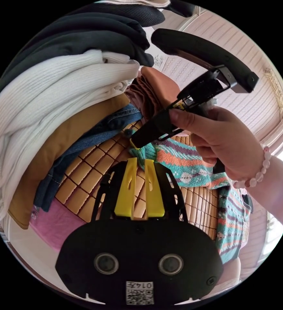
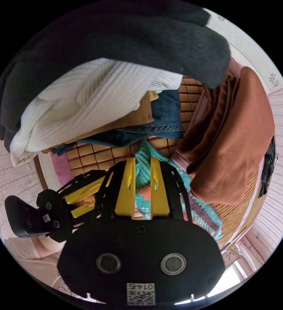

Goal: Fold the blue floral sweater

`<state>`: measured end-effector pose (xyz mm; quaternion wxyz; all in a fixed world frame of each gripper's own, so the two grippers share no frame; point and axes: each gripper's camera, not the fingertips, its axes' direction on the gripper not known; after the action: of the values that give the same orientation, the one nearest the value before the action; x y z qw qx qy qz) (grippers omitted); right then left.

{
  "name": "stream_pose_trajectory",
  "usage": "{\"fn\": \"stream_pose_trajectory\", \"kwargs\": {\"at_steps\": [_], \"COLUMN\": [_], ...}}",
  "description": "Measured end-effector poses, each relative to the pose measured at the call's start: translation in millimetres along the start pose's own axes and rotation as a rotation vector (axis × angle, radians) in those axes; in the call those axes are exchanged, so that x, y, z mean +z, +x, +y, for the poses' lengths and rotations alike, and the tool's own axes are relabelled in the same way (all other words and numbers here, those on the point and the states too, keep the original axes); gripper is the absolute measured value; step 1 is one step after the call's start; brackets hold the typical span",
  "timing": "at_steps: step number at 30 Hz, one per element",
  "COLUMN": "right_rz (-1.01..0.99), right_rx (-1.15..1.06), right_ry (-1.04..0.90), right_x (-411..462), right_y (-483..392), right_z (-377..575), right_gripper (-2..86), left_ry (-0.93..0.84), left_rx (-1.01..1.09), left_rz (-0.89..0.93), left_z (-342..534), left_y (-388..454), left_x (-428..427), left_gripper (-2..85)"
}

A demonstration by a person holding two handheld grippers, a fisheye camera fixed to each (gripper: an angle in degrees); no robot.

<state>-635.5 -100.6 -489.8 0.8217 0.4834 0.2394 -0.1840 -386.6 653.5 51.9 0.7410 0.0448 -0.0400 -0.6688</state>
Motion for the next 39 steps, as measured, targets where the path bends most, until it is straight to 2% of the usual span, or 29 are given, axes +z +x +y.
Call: {"fn": "stream_pose_trajectory", "kwargs": {"at_steps": [8,15,24,28,31,34,39], "right_rz": [-0.065,-0.100,-0.253,-0.284,-0.292,-0.235,-0.271], "right_rx": [0.021,0.068,0.258,0.425,0.548,0.754,1.031], "right_ry": [0.126,0.270,0.515,0.669,0.759,0.778,0.559], "right_x": [-9.2,-31.1,-46.2,-58.8,-55.7,-25.2,90.3], "right_y": [34.8,75.2,167.1,216.3,245.8,273.2,315.5], "right_z": [86.5,205.3,476.2,635.7,755.2,868.7,993.7], "right_gripper": [6.7,6.3,5.8,5.7,5.7,5.6,5.9], "left_ry": [0.050,0.155,0.206,0.229,0.178,0.098,-0.133], "left_rx": [0.077,0.191,0.497,0.592,0.714,0.787,0.768], "left_rz": [-0.059,0.004,0.172,0.400,0.553,0.485,0.203], "left_z": [-8.8,-9.7,8.4,14.9,25.6,48.5,75.2], "left_y": [48.8,109.6,309.3,436.2,530.8,581.1,576.1], "left_x": [-9.9,-40.0,-85.8,-96.8,-101.2,-85.5,1.2], "left_gripper": [-0.6,-1.0,-1.0,-0.8,-0.4,0.8,3.7]}}
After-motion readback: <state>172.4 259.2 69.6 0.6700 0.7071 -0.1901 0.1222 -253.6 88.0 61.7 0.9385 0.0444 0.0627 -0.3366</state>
